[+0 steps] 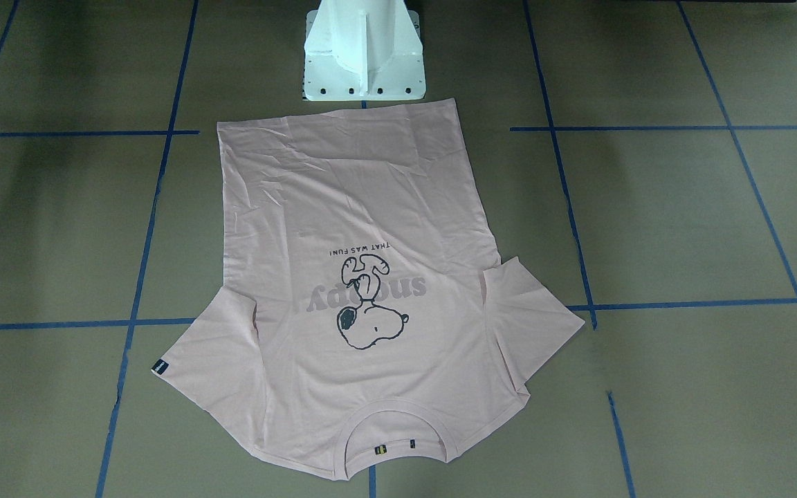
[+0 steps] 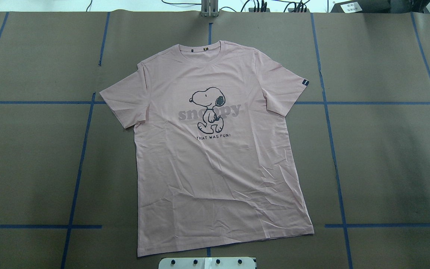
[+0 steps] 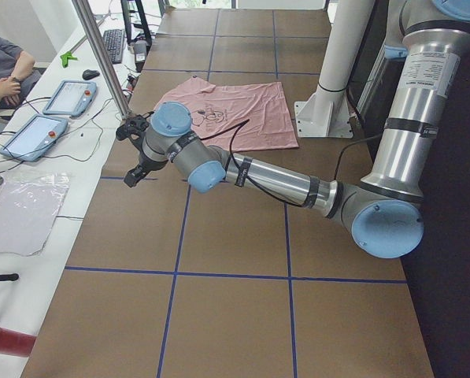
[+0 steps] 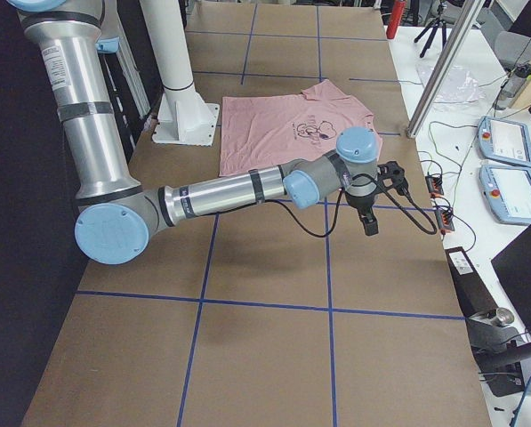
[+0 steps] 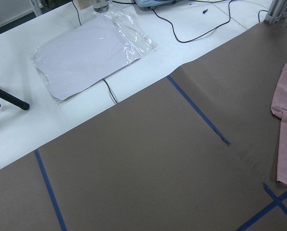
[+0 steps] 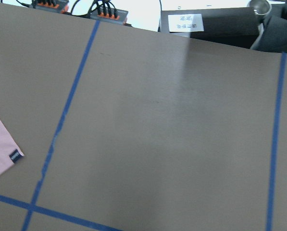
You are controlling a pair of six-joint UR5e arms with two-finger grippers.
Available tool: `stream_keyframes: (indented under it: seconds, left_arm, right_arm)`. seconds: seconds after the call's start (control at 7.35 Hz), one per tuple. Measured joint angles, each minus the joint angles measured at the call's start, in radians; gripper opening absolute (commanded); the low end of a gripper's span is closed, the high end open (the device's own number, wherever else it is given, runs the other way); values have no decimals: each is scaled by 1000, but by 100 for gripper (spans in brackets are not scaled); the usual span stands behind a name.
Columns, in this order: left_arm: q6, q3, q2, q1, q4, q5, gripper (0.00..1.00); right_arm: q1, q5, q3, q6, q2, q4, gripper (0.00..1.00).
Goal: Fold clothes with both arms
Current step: 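Move the right gripper over the pink shirt's shoulder beside the collar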
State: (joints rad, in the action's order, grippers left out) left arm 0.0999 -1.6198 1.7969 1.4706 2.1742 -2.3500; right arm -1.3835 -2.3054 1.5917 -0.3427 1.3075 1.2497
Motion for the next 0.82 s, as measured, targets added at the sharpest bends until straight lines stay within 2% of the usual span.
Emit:
stream_keyframes:
  seconds: [0.14,0.41,0.54,0.68,0.82]
  left_arm:
    - [32,0,5,-12,22,0,100]
    - [115,-1,-8,-67,121,5,100]
    - [134,1,-24,-103,157,8,100]
    - [143,3,-33,-131,172,21,100]
    - [147,3,-37,-146,178,41,100]
  right_arm:
    - [79,25,-18,-132,-47,-33,100]
    - [245,184,-39,-336,-95,-143,99]
    - [327,277,-61,-428,-118,-190,95]
    - [396,360,-99,-505,-146,-226,81]
    - [441,416,-146,-569,-166,-276,73]
